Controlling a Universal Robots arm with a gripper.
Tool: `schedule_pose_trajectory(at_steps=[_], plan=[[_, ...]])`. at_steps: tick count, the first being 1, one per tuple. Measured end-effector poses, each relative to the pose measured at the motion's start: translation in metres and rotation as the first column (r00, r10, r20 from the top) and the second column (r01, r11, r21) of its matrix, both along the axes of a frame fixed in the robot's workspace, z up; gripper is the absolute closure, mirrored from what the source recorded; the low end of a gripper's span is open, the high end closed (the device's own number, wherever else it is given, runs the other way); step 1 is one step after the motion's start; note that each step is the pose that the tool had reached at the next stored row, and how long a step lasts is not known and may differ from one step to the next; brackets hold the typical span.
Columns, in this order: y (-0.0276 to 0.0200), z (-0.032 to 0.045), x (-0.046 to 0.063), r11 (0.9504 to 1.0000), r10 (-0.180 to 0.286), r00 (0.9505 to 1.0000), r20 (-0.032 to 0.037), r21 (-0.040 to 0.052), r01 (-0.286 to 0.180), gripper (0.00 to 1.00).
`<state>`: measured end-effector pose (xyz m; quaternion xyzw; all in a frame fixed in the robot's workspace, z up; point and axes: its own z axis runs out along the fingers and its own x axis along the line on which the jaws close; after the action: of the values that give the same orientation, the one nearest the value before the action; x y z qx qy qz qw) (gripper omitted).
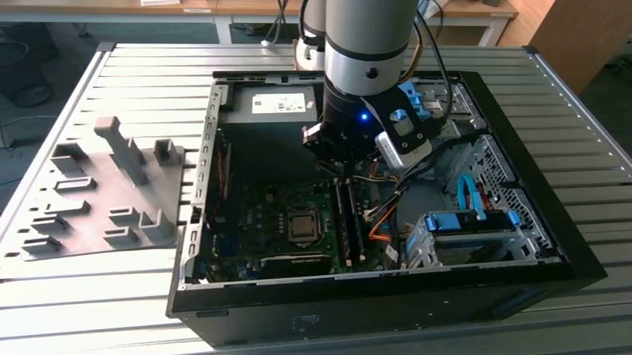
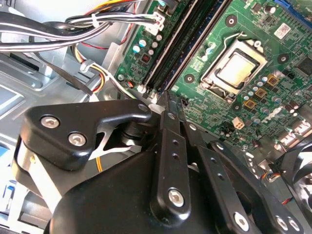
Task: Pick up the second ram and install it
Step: 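Press down the second ram until it locks into place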
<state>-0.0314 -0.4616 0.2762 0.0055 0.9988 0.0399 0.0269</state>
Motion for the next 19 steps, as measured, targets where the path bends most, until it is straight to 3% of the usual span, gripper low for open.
schedule_pose_trajectory(at_steps=[1, 2, 3, 6, 7, 10, 11, 13, 16, 17, 18, 19], plan=[[0.0000, 0.0000, 0.0001, 0.9999, 0.000, 1.0000, 0.0000, 0.0118, 0.000, 0.90], [0.0001, 0.0000, 0.0000, 0.9999, 0.000, 1.0000, 0.0001, 0.0156, 0.000, 0.90], [0.0002, -0.0001, 0.0000, 1.0000, 0.000, 1.0000, -0.0001, 0.0098, 0.000, 0.90], [0.0001, 0.0000, 0.0000, 0.9990, 0.001, 1.0000, -0.0006, -0.0441, -0.001, 0.90], [0.0001, -0.0001, 0.0000, 0.9986, 0.001, 1.0000, -0.0007, -0.0529, -0.001, 0.90], [0.0001, -0.0001, 0.0000, 0.9986, 0.001, 1.0000, -0.0025, -0.0537, -0.001, 0.90], [0.0001, -0.0001, 0.0000, 0.9986, 0.002, 0.9999, -0.0107, -0.0535, -0.002, 0.90], [0.0001, -0.0001, 0.0001, 0.9986, 0.002, 0.9990, -0.0438, -0.0534, -0.004, 0.90], [0.0000, 0.0000, 0.0001, 0.9985, 0.002, 0.9988, -0.0490, -0.0537, -0.005, 0.90], [0.0001, -0.0002, 0.0001, 0.9986, 0.002, 0.9983, -0.0587, -0.0532, -0.005, 0.90], [0.0020, -0.0043, 0.0001, 0.9998, 0.004, 0.9983, -0.0585, -0.0193, -0.005, 0.90], [0.0020, -0.0043, 0.0001, 0.9998, 0.004, 0.9983, -0.0586, -0.0195, -0.005, 0.90]])
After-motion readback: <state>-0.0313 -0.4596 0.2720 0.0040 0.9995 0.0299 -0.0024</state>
